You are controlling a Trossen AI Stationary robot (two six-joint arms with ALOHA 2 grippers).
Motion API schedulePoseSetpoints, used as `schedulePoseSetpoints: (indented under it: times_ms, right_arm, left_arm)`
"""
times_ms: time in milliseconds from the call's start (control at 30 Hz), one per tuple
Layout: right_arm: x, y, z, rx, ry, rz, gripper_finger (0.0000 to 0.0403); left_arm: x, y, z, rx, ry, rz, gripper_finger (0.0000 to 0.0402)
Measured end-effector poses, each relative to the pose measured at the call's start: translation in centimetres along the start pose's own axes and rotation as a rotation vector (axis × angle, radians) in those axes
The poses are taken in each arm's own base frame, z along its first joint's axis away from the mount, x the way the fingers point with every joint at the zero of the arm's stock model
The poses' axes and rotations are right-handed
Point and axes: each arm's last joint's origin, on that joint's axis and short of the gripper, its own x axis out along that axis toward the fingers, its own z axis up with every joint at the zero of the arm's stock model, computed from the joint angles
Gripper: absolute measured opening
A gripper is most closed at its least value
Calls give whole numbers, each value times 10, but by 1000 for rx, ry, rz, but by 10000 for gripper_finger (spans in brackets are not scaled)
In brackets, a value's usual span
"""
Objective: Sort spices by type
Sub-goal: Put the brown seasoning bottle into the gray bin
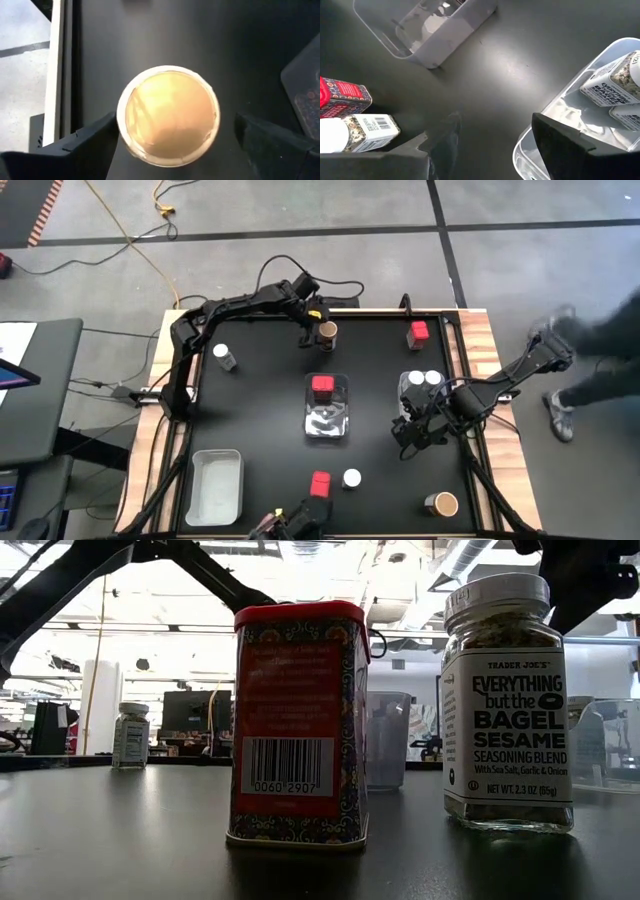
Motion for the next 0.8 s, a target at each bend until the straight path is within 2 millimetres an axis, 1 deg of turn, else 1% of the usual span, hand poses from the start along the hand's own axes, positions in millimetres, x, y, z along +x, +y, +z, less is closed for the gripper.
schedulePoseSetpoints:
  times_ms: [100, 300, 400, 533, 700, 800]
  right_arm:
    - [0, 0, 0, 1, 0, 0, 272]
    - [0, 1, 0, 4, -2, 7, 272]
    - [0, 1, 0, 7, -3, 12, 272]
    - [0, 2, 0, 9, -4, 16, 272]
    - [0, 2, 1, 10, -5, 17, 272]
    - [0, 2, 1, 10, -5, 17, 272]
  left_arm:
    - [0, 0, -1, 18, 9, 8, 361]
    - [13, -2, -4, 25, 25, -3, 348]
    - [16, -3, -5, 0, 30, -4, 347]
    - [16, -1, -2, 8, 7, 14, 347]
    - [15, 0, -4, -2, 13, 12, 346]
    - [15, 0, -5, -6, 14, 12, 337]
